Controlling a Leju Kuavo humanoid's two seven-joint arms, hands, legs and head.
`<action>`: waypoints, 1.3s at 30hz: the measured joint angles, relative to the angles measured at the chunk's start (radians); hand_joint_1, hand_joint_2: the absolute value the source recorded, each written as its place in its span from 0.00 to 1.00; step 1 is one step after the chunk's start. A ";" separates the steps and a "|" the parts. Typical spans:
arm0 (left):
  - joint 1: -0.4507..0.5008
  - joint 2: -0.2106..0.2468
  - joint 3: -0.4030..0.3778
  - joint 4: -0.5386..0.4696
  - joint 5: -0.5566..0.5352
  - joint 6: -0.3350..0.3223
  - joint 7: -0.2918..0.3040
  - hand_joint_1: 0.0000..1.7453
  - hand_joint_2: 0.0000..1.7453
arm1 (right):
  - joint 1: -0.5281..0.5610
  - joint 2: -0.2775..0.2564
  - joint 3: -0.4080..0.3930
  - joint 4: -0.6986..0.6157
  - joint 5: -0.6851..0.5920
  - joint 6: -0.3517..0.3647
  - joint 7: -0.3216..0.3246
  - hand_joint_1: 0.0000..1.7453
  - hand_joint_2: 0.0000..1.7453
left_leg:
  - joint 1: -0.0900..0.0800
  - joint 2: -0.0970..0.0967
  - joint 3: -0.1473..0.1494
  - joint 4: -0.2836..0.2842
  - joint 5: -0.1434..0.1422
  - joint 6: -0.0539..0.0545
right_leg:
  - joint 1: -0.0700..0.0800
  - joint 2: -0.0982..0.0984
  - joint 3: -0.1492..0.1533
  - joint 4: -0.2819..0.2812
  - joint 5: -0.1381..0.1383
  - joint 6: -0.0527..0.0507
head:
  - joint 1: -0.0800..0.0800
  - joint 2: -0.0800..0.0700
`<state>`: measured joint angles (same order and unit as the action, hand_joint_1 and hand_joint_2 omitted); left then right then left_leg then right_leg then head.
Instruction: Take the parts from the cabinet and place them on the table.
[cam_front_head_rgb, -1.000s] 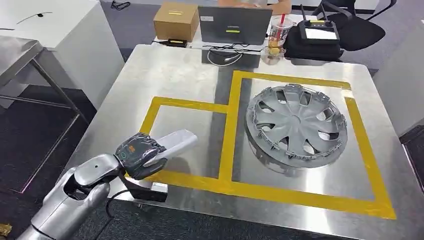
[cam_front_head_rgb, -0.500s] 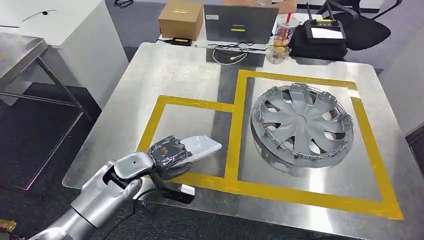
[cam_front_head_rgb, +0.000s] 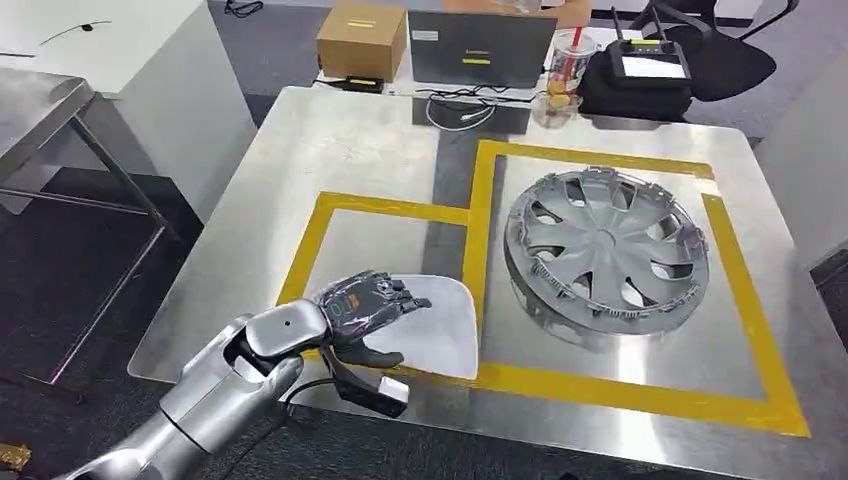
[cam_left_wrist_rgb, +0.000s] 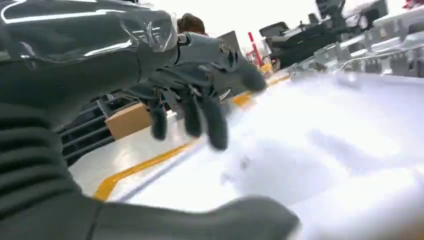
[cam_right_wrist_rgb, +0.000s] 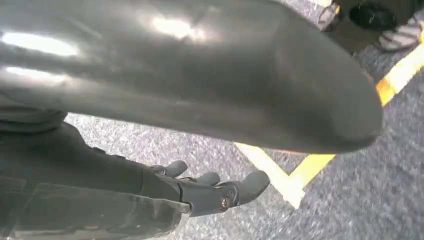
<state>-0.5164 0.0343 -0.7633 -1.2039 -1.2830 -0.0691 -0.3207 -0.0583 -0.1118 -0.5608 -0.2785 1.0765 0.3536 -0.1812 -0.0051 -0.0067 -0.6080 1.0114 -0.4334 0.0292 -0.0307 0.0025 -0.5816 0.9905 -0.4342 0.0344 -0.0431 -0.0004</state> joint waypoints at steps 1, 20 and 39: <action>0.000 -0.005 0.000 -0.006 0.022 0.007 -0.014 0.00 0.00 | 0.000 0.002 0.000 0.000 -0.003 0.000 0.000 0.00 0.00 | 0.008 0.001 0.015 -0.020 0.012 0.014 | 0.004 -0.001 -0.003 0.002 -0.003 0.007 | 0.000 0.000; 0.188 -0.068 0.285 -0.252 1.139 -0.277 -0.228 0.00 0.00 | 0.047 0.005 -0.036 0.006 -0.063 -0.036 -0.034 0.00 0.00 | 0.004 0.001 -0.081 0.215 -0.133 -0.027 | 0.000 -0.001 -0.004 0.012 0.000 -0.031 | -0.003 0.000; 0.351 -0.034 0.449 -0.496 1.414 -0.337 -0.222 0.00 0.00 | 0.092 0.021 -0.116 -0.003 -0.074 -0.021 -0.024 0.00 0.00 | -0.004 0.006 -0.019 -0.025 0.051 0.032 | 0.006 -0.002 -0.057 0.253 -0.138 0.002 | 0.005 0.000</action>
<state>-0.1656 0.0004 -0.3143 -1.7002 0.1310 -0.4063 -0.5428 0.0342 -0.0904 -0.6764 -0.2811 1.0021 0.3330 -0.2056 -0.0093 -0.0006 -0.6274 0.9868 -0.3825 0.0614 -0.0245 0.0004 -0.6385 1.2433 -0.5723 0.0364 -0.0385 -0.0004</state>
